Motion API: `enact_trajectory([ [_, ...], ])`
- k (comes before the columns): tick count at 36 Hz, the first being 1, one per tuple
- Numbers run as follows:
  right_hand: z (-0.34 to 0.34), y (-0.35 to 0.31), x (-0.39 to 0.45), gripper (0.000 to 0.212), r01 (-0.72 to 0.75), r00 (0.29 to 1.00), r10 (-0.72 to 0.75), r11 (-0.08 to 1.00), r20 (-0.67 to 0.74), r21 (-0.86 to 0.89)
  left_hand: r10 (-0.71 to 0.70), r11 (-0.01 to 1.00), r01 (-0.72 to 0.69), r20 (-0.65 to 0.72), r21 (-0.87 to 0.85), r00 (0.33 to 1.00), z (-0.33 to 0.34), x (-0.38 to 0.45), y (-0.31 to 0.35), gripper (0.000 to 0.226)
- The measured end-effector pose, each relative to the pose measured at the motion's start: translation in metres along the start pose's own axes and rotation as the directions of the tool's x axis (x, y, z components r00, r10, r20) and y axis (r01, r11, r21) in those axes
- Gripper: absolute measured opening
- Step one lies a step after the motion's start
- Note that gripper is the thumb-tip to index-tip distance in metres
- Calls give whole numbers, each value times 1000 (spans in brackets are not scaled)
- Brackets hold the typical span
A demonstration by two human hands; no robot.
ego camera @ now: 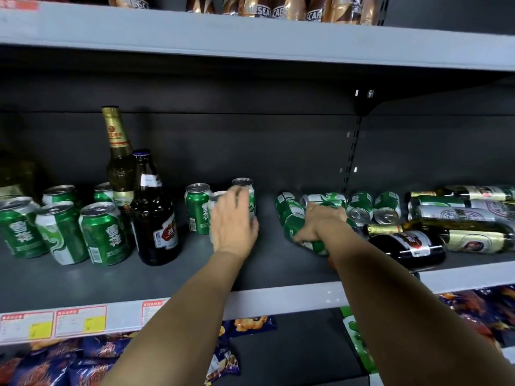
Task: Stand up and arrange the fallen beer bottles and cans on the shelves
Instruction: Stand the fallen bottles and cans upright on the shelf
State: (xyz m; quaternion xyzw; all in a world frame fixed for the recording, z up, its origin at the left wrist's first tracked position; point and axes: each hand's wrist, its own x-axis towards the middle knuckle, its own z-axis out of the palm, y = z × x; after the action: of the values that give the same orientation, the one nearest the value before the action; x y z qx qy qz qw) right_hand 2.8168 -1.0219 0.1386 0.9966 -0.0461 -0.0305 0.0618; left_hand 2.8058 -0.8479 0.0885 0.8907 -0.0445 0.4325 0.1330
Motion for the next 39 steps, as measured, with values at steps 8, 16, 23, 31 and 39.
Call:
enact_trajectory([
  [8,-30,-19,7,40,219,974,-224,964,18,154,138,964,-12,456,-267,879,9,-16,41,96],
  [16,-23,-24,16,69,265,948,-312,661,-64,702,-128,930,267,457,-253,880,12,-14,32,75],
  [23,-10,-12,35,23,130,971,65,667,-232,734,-404,770,567,466,-292,788,17,-1,27,68],
  [31,20,-19,41,48,122,964,-50,955,-259,270,-244,909,335,334,-248,910,23,7,40,91],
  [39,39,-36,63,79,-27,962,37,999,-271,40,-193,940,271,330,-208,924,30,18,40,75],
])
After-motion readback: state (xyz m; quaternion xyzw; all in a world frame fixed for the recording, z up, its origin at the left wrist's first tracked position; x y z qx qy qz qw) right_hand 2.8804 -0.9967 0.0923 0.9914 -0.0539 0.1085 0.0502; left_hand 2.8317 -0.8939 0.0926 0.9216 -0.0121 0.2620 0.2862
